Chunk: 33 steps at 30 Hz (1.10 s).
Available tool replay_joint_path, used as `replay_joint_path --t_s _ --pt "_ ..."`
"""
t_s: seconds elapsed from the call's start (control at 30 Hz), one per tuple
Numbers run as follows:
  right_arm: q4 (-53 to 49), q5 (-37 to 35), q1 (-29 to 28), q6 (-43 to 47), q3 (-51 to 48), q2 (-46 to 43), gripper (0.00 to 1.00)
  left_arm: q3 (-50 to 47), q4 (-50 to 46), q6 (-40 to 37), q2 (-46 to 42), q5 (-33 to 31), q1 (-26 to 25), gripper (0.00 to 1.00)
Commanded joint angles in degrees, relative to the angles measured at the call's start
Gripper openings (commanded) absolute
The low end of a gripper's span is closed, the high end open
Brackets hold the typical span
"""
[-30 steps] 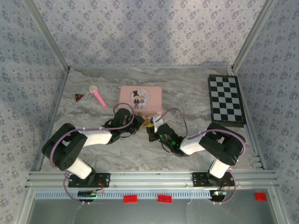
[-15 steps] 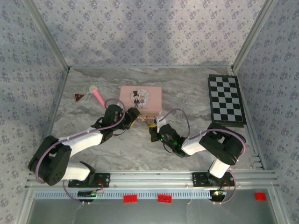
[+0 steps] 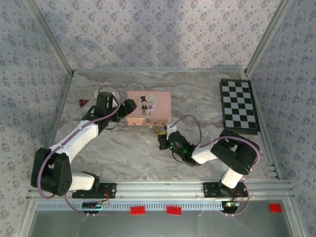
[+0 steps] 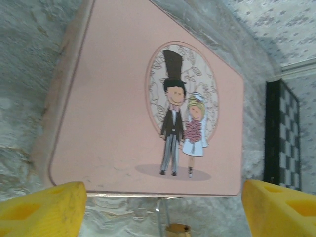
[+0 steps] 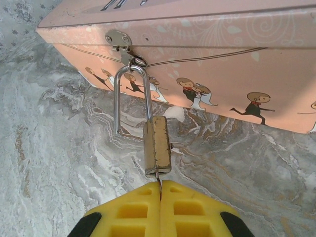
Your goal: Unlock the padlock with the key
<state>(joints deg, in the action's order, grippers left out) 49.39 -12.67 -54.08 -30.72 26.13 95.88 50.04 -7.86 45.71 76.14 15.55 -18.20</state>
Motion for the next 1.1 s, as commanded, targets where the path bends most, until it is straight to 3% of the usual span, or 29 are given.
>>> replay_joint_path --t_s 0.0,0.17,0.37,0.77,1.07 --pt "-0.96 -1.48 -0.22 -2.23 0.93 -1.37 0.0 3.5 -9.79 -8.25 1.95 -2.45 1.66 0.85" --pt "-2.09 0.13 -0.92 -3.32 3.36 0.39 0.0 7.5 -12.38 -11.55 8.68 0.26 3.96 0.86" --pt "-0.88 0.63 -1.13 -4.76 3.88 1.72 0.0 6.28 -5.18 -12.17 11.73 6.68 3.88 0.88" --pt "-0.52 0.47 0.03 -6.34 2.73 0.99 0.0 6.03 -5.13 -12.98 16.63 6.73 3.46 0.87" --pt "-2.18 -1.1 2.03 -7.78 0.91 -1.15 0.0 4.72 -2.95 -12.76 16.89 6.52 -0.02 0.84"
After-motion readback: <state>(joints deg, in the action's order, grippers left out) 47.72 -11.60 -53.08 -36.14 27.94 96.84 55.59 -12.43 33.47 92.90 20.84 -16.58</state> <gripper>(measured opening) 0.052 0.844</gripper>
